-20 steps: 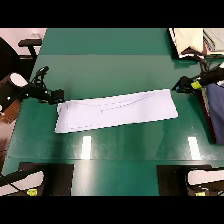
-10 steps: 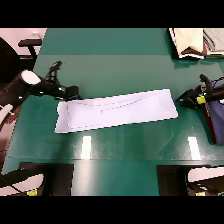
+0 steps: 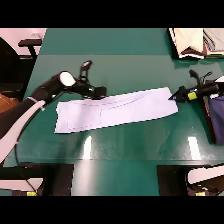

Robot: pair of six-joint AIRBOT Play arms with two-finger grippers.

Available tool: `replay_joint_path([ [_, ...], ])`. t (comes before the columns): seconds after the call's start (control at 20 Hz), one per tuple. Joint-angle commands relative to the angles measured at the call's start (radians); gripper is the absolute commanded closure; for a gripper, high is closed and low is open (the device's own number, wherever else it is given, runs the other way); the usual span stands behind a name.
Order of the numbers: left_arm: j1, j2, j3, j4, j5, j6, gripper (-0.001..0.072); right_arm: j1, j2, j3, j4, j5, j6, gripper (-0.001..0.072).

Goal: Fold the shirts.

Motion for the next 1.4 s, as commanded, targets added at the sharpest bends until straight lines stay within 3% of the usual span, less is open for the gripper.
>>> replay_joint_path([
  [0.0,-0.072,-0.133,0.107,-0.001,-0.019,-0.029,0.0685,0.017,0.088,0.112,0.082,0.083,0.023,0.0696],
  [0.3,-0.159,-0.277,0.235,-0.005,-0.014,-0.058,0.0685,0.157,0.285,0.254,0.191,0.075,0.066,0.0696],
  [0.75,-0.204,-0.342,0.321,0.037,-0.013,-0.076,0.0685,0.436,0.304,0.393,0.209,0.02,0.09,0.0696],
  [0.85,-0.194,-0.336,0.325,0.048,-0.026,-0.04,0.0685,0.466,0.304,0.396,0.21,-0.002,0.09,0.0696],
  [1.15,-0.001,-0.11,0.325,0.163,-0.118,-0.027,0.0686,0.578,0.299,0.396,0.21,-0.066,0.09,0.0696],
  [1.35,0.183,0.121,0.325,0.298,-0.163,-0.027,0.0685,0.799,0.217,0.396,0.272,-0.204,0.087,0.0695],
])
